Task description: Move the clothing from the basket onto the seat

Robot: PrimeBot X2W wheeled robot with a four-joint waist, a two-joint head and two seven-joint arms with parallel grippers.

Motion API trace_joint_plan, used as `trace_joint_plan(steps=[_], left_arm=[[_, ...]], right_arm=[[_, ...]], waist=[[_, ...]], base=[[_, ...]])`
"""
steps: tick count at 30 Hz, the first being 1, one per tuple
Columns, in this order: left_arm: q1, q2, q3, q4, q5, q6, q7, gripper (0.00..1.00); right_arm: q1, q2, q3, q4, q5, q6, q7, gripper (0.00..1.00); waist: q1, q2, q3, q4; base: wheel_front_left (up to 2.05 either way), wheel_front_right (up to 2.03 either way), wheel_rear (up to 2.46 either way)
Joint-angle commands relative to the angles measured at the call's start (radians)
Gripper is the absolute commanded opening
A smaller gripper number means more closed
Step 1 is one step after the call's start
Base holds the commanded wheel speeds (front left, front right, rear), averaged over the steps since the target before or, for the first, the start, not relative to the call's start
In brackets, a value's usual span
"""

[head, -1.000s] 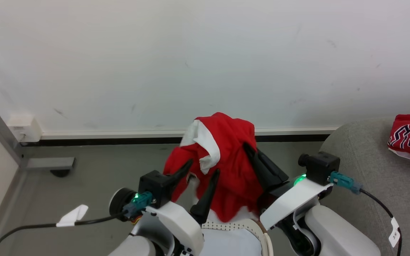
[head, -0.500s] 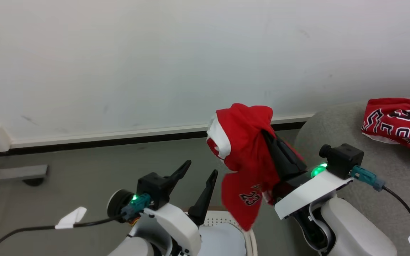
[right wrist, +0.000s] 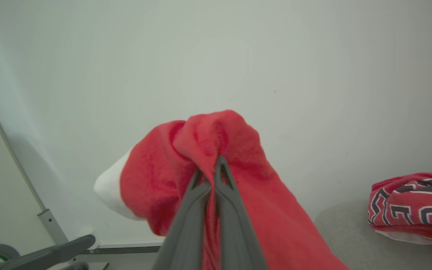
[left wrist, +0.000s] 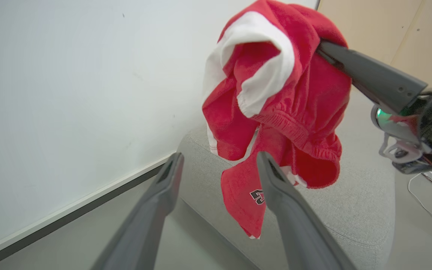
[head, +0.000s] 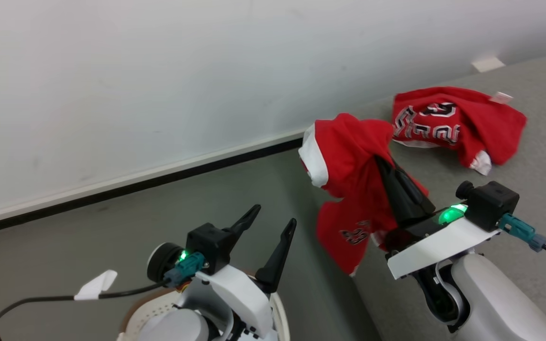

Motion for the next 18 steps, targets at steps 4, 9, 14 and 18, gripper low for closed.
trace_joint_plan(steps=[4,9,14,18], left_arm=[[-0.024,-0.002,-0.008,-0.006,0.011,-0.006,0.003,1.0],[-0.057,-0.001,-0.015,-0.013,0.024,-0.016,0.011,1.0],[-0.125,0.012,-0.024,-0.028,0.049,-0.037,0.038,1.0],[-0.204,0.026,-0.022,-0.037,0.063,-0.062,0.066,1.0]], right_arm=[[0.021,-0.019,-0.032,-0.031,-0.019,-0.002,-0.003,0.0],[0.013,-0.029,-0.104,-0.064,-0.044,-0.002,-0.003,0.0],[-0.049,-0.037,-0.22,-0.089,-0.107,-0.002,-0.003,0.0],[-0.165,-0.057,-0.343,-0.078,-0.164,-0.002,0.004,0.0]], waist=[[-0.0001,-0.0001,0.051,-0.092],[-0.0001,-0.0001,0.105,-0.107],[-0.0001,-0.0001,0.214,-0.081],[-0.0001,-0.0001,0.327,-0.045]], base=[[0.0,0.0,0.0],[0.0,0.0,0.0],[0.0,0.0,0.0],[0.0,0.0,0.0]])
